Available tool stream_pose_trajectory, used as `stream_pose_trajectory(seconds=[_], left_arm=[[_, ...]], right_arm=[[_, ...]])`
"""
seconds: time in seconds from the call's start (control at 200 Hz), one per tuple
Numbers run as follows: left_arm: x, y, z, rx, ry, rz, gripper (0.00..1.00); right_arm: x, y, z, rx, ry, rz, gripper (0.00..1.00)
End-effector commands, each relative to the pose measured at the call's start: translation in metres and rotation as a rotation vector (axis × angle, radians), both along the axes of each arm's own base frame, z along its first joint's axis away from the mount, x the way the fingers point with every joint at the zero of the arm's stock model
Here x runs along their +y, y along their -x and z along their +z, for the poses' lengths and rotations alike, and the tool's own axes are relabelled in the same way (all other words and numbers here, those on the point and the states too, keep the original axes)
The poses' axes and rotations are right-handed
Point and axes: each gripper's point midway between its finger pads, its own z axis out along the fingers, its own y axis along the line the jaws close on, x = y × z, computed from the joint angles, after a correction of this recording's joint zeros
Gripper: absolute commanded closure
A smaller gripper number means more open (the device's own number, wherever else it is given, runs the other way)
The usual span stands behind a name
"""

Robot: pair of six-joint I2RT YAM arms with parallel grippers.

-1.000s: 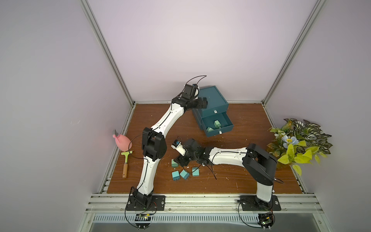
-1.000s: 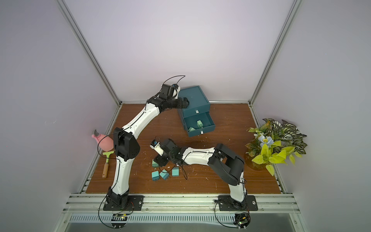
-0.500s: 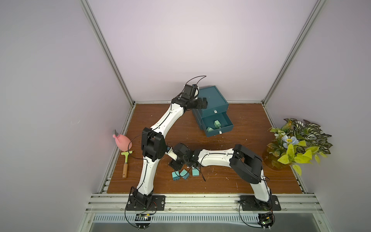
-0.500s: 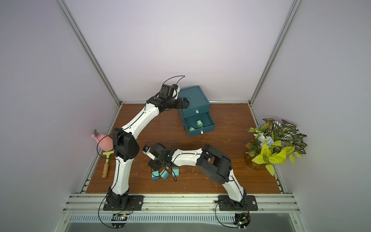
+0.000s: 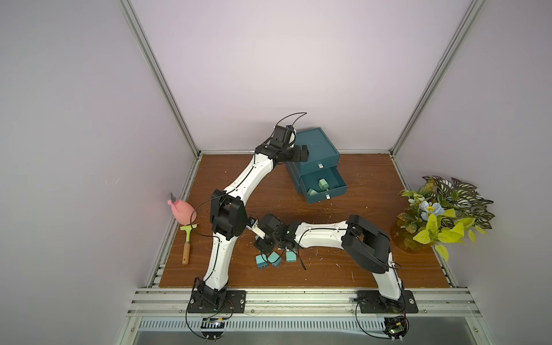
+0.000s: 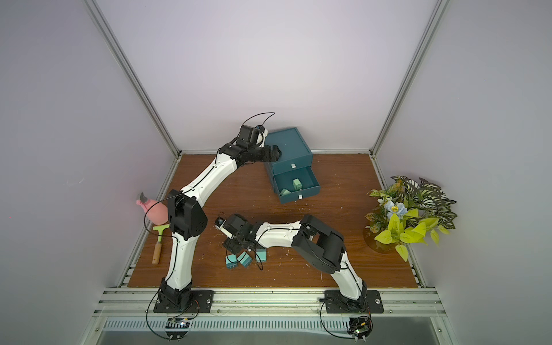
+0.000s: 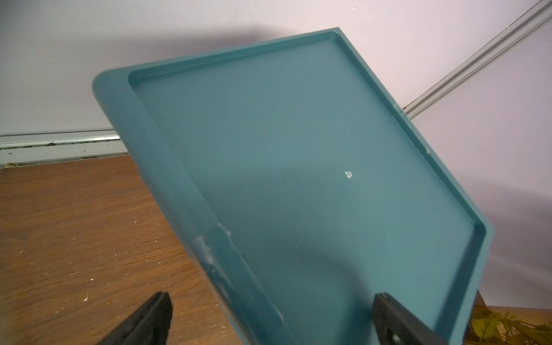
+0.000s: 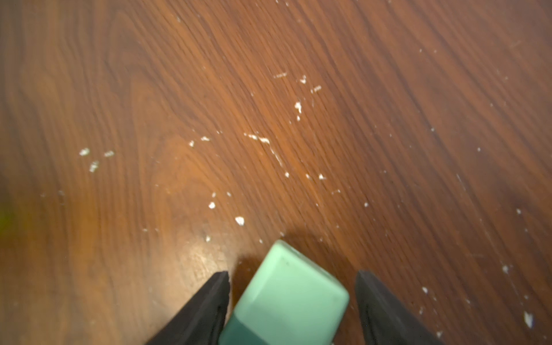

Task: Place the plugs into the drawer by color
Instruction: Pick up the plug from the center of the board.

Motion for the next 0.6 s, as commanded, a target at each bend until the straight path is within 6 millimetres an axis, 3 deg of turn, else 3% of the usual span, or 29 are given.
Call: stream_pose_trajectory(seconds=[0.0, 0.595], left_arm=[[0.006, 0.005, 0.007, 0.007, 0.006, -0.003, 0.01], [0.005, 0.005, 0.005, 0.012, 0.012, -0.005, 0.0]], right_arm=[[-0.003, -0.005, 0.031, -0.033, -0.045, -0.042, 0.27], [-0.015, -0.017, 0.021, -0.01, -0.035, -0.117, 0.27]])
